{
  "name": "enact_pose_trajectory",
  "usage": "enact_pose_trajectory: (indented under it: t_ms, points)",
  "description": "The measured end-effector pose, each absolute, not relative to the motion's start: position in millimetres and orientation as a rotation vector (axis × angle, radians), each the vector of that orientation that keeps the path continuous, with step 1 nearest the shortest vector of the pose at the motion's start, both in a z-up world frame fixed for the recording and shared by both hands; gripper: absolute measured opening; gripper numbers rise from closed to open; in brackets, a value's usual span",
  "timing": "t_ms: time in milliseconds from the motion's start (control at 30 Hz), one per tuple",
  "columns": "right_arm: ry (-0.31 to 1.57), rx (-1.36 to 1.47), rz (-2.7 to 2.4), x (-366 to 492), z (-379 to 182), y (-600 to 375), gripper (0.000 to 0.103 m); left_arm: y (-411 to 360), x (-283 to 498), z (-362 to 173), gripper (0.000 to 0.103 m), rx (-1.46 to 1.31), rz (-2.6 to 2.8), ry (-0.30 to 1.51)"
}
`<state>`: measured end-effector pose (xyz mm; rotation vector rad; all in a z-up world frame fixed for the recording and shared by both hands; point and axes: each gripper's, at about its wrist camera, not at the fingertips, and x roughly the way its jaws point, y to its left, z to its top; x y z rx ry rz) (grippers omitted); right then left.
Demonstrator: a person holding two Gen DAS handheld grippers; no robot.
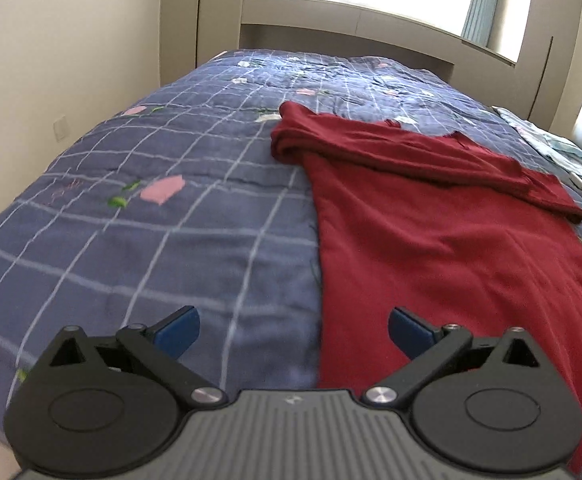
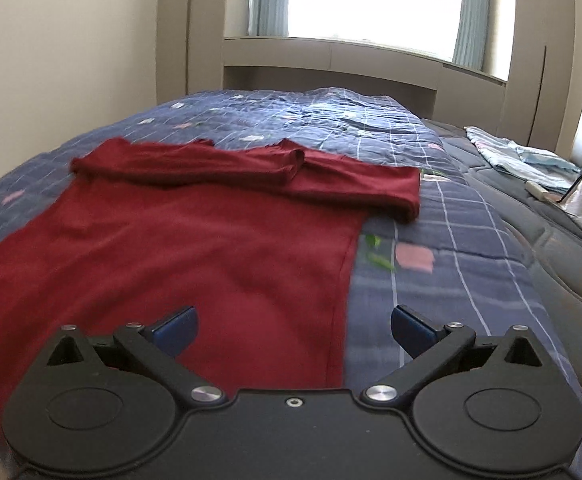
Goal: Fold small clothes
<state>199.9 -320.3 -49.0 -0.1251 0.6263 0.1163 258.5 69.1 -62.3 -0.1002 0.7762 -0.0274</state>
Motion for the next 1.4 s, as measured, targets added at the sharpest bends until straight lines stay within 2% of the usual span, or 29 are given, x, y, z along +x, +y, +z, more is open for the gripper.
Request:
enact_pose_trajectory:
  t_ms: [433,800,1033,1133,1233,1267,1300,1367,1400]
  points:
    - [0.550,-0.462,0.245,92.8,-54.9,-263.6,0.102,28.6,170.0,-60.5,0.103,0.063,-0.099,0.706]
    - [0.563,-0.615,0.203,84.1,-78.2,-238.7,0.102,-10.8,145.4,-64.3,0.103,0.279,-0.190,0.659]
    - [0.450,-0.682,0.133,78.8,-81.3,-234.1,0.101,-37.3,129.9,-70.0,0.103,0.425,-0.259,0.611]
    - [0.417,-0.715,0.164,77.2,-83.6,-231.7,0.091,-48.6,124.3,-73.7,0.103,0.475,-0.306,0.600]
    - [0.392,-0.756,0.211,72.3,-85.9,-225.5,0.073,-60.7,120.1,-76.9,0.103,0.514,-0.345,0.589]
    - [0.387,-0.765,0.227,71.4,-85.7,-224.9,0.061,-63.7,119.0,-77.3,0.103,0.517,-0.357,0.583]
    - [0.387,-0.765,0.242,71.3,-85.2,-224.3,0.040,-65.7,118.5,-77.3,0.103,0.517,-0.370,0.578]
    - [0.394,-0.740,0.264,73.4,-80.3,-224.7,0.023,-72.5,118.1,-76.6,0.103,0.504,-0.397,0.568]
    - [0.393,-0.717,0.269,74.5,-76.1,-225.5,0.018,-76.4,118.1,-75.8,0.103,0.492,-0.415,0.562]
